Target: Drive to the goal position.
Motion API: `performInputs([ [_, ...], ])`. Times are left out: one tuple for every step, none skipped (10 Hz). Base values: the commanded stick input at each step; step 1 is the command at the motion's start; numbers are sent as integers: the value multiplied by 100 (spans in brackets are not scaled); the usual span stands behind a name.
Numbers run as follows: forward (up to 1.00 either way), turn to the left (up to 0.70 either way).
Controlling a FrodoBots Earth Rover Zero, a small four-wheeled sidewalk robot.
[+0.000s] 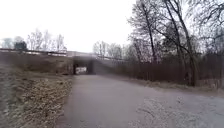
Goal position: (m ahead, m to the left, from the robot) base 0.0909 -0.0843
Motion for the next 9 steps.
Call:
performInputs([
  [0,-45],
  [0,-45],
  [0,-45],
  [0,-45],
  [0,-45],
  [0,-45],
  [0,-45],
  [0,-45],
  [0,-45],
])
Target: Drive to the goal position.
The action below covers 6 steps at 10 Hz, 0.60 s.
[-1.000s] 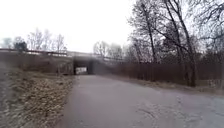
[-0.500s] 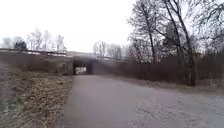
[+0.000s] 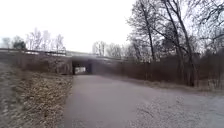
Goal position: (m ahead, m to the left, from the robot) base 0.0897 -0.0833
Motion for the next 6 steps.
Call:
performInputs([
  [0,-45],
  [0,-45],
  [0,-45],
  [0,-45],
  [0,-45],
  [0,-45],
])
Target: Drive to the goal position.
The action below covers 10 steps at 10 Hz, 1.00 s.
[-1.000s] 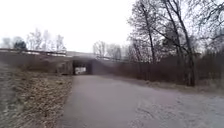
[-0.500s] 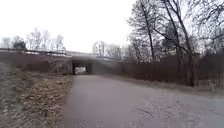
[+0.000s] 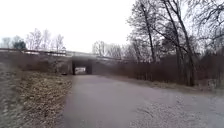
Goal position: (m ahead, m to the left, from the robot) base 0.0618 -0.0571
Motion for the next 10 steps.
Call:
performInputs([
  [0,-45],
  [0,-45],
  [0,-45],
  [0,-45],
  [0,-45],
  [0,-45],
  [0,-45],
  [0,-45],
  [0,-45],
  [0,-45],
])
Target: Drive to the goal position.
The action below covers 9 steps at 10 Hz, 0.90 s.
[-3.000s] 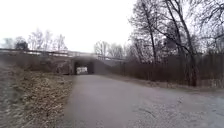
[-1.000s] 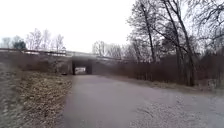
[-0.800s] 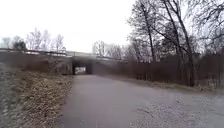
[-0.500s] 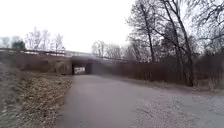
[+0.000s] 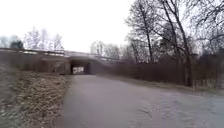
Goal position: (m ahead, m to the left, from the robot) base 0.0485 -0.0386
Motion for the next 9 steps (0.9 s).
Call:
performInputs([
  [0,-45],
  [0,-45],
  [0,-45],
  [0,-45],
  [0,-45],
  [0,-45],
  [0,-45],
  [0,-45],
  [0,-45],
])
